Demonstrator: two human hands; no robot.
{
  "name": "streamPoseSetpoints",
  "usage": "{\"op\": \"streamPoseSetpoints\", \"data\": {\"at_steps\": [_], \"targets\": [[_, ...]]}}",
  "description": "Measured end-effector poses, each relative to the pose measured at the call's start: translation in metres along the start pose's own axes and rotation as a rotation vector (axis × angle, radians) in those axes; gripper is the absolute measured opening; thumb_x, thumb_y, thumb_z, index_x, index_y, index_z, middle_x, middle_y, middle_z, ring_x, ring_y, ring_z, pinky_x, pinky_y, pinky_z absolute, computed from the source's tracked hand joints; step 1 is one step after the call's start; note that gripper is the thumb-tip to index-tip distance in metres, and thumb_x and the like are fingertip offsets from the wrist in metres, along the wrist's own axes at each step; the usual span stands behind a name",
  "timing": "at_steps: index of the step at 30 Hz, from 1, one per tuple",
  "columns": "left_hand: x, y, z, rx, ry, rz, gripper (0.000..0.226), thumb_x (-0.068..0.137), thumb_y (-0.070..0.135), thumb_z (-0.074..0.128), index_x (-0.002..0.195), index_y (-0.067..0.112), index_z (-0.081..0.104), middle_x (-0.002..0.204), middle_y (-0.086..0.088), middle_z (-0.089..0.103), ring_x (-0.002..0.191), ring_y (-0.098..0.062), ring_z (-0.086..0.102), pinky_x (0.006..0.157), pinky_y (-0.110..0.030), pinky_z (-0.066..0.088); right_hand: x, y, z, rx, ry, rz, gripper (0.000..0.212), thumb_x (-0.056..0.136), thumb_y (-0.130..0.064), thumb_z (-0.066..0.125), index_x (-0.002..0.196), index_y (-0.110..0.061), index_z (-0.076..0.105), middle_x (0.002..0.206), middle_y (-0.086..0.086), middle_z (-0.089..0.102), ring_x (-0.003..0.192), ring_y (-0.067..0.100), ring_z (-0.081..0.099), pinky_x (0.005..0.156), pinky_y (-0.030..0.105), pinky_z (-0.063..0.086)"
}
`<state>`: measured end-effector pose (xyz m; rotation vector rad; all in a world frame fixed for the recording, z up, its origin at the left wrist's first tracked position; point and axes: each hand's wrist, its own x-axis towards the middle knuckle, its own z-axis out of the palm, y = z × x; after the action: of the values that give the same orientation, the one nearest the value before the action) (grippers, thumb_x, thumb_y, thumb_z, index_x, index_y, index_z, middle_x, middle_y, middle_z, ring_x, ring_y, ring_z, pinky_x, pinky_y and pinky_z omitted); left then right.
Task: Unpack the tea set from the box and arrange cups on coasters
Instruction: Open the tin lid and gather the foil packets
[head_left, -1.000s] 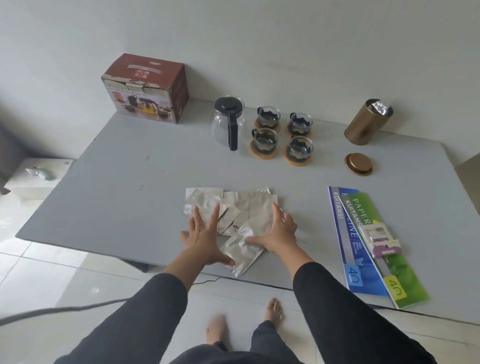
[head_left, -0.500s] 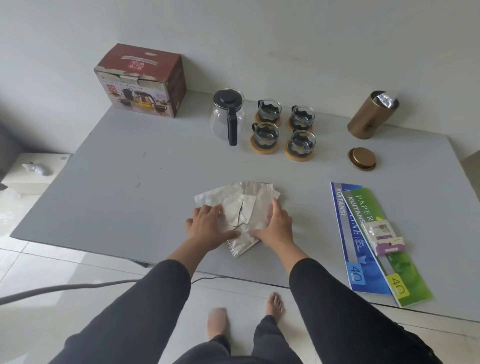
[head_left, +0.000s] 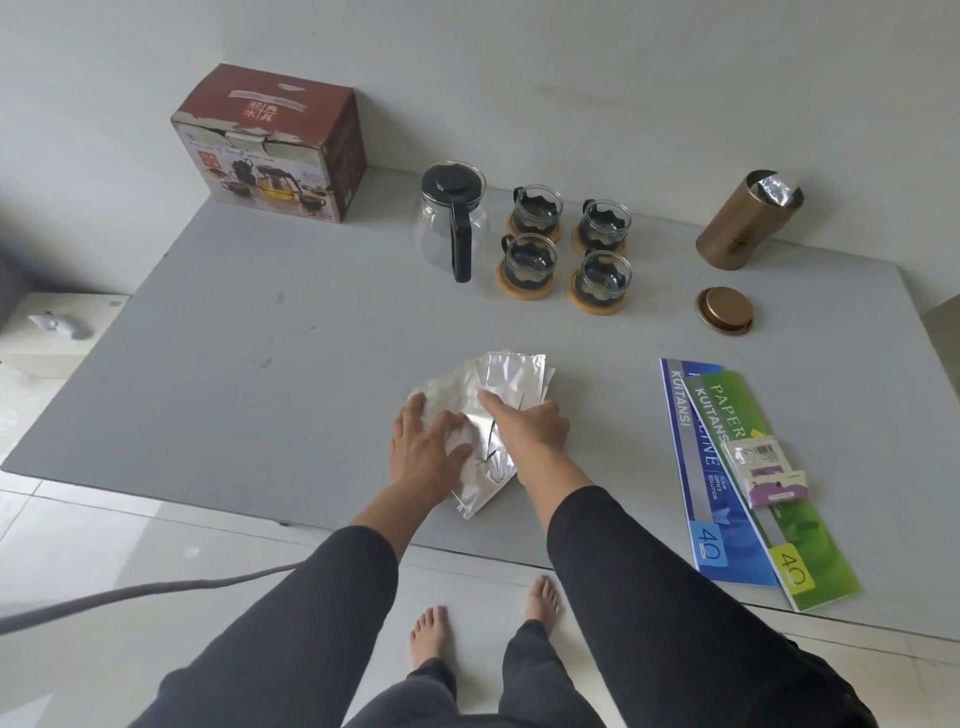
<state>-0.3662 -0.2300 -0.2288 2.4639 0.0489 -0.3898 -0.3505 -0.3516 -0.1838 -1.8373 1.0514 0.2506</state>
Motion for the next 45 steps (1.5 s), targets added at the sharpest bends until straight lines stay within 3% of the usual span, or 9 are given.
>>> {"op": "streamPoseSetpoints", "data": {"at_steps": [6,12,15,21,24,27,32,37,45], "targets": [[0.001,-0.006,-0.002,0.002,-0.006,0.029,0.04,0.086,0.037,0.063,0.126,0.033,0.055,0.155,-0.004,0.013,0.141,-0.026,0.013,0.114,-0.032,0.017,-0.002,-0.009,0.0,-0.054,-0.037,0.071,0.073,0.074,-0.028,0.08,0.127,0.0,0.038,0.128,0.015,0.056,0.114,0.028,0.059,0.078,0.03,0.047],[0.001,-0.008,-0.004,-0.028,-0.024,0.044,0.039,0.086,0.032,0.064,0.125,0.03,0.057,0.154,-0.003,0.016,0.14,-0.027,0.016,0.113,-0.03,0.018,0.003,0.0,0.012,-0.099,-0.092,0.043,0.056,0.074,-0.027,0.077,0.119,-0.002,0.055,0.113,0.011,0.065,0.105,0.026,0.063,0.084,0.029,0.049],[0.002,-0.006,-0.006,-0.091,-0.018,0.028,0.034,0.087,0.028,0.062,0.121,0.028,0.06,0.152,-0.001,0.02,0.141,-0.024,0.017,0.113,-0.029,0.019,0.006,0.009,0.012,0.037,-0.129,0.067,0.05,0.074,-0.02,0.077,0.115,0.001,0.059,0.094,0.009,0.06,0.086,0.023,0.059,0.08,0.03,0.048],[0.007,0.006,-0.005,-0.365,0.06,-0.097,0.04,0.083,0.029,0.069,0.121,0.025,0.055,0.152,-0.008,0.014,0.141,-0.024,0.019,0.114,-0.032,0.022,0.001,0.015,-0.001,0.297,-0.203,0.131,0.044,0.077,-0.016,0.077,0.112,-0.002,0.054,0.098,0.006,0.058,0.088,0.021,0.055,0.076,0.026,0.042],[0.008,0.016,-0.011,-0.479,0.031,-0.055,0.048,0.081,0.029,0.071,0.124,0.027,0.05,0.142,-0.006,0.033,0.133,-0.022,0.035,0.11,-0.034,0.033,-0.001,0.02,-0.011,0.378,-0.212,0.13,0.045,0.074,-0.014,0.079,0.112,0.0,0.058,0.098,0.008,0.063,0.086,0.022,0.06,0.074,0.026,0.046],[0.008,0.031,-0.017,-0.565,-0.04,-0.046,0.062,0.079,0.031,0.074,0.13,0.034,0.04,0.122,0.004,0.054,0.106,-0.022,0.058,0.092,-0.037,0.05,-0.002,0.023,-0.029,0.463,-0.21,0.087,0.036,0.075,-0.008,0.077,0.106,-0.002,0.061,0.091,0.007,0.066,0.078,0.019,0.063,0.065,0.022,0.049],[0.006,0.065,-0.016,-0.737,-0.131,-0.094,0.095,0.074,0.023,0.081,0.146,0.035,0.02,0.125,-0.006,0.054,0.101,-0.025,0.062,0.084,-0.035,0.054,-0.002,0.036,-0.071,0.561,-0.167,0.04,0.04,0.072,-0.005,0.079,0.109,0.0,0.065,0.101,0.012,0.07,0.087,0.024,0.067,0.082,0.032,0.054],[-0.018,0.127,0.007,-0.729,-0.224,0.045,0.084,0.076,0.016,0.08,0.143,0.027,0.03,0.113,0.0,0.054,0.088,-0.011,0.059,0.076,-0.026,0.051,-0.01,0.059,-0.14,0.609,-0.057,0.001,0.039,0.073,-0.01,0.079,0.109,-0.004,0.064,0.099,0.008,0.07,0.082,0.021,0.067,0.069,0.027,0.053],[-0.109,0.244,0.113,-0.632,-0.386,0.241,0.071,0.082,0.014,0.073,0.141,0.019,0.032,0.111,-0.004,0.059,0.091,-0.021,0.062,0.074,-0.036,0.056,-0.044,0.163,-0.295,0.599,0.207,-0.038,0.022,0.078,-0.011,0.075,0.095,-0.009,0.061,0.083,-0.001,0.061,0.068,0.009,0.054,0.055,0.017,0.04]]}}
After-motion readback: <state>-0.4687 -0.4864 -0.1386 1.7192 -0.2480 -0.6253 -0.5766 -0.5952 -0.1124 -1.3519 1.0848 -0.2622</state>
